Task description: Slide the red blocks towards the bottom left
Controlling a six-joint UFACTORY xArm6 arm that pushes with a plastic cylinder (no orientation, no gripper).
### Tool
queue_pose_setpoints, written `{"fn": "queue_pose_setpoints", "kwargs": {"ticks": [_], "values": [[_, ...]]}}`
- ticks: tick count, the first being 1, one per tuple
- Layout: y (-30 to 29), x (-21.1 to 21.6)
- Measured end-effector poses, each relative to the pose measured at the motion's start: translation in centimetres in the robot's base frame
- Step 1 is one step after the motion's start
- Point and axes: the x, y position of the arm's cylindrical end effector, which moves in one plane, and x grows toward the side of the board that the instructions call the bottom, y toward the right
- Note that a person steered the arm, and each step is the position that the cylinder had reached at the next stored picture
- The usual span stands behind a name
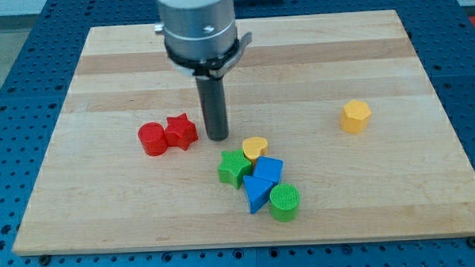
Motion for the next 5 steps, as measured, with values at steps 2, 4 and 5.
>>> {"fn": "queue_pose_setpoints", "kwargs": {"ticks": [2,4,5], "values": [[-7.8,3.3],[-9.3,3.6],[-8.6,1.3]]}}
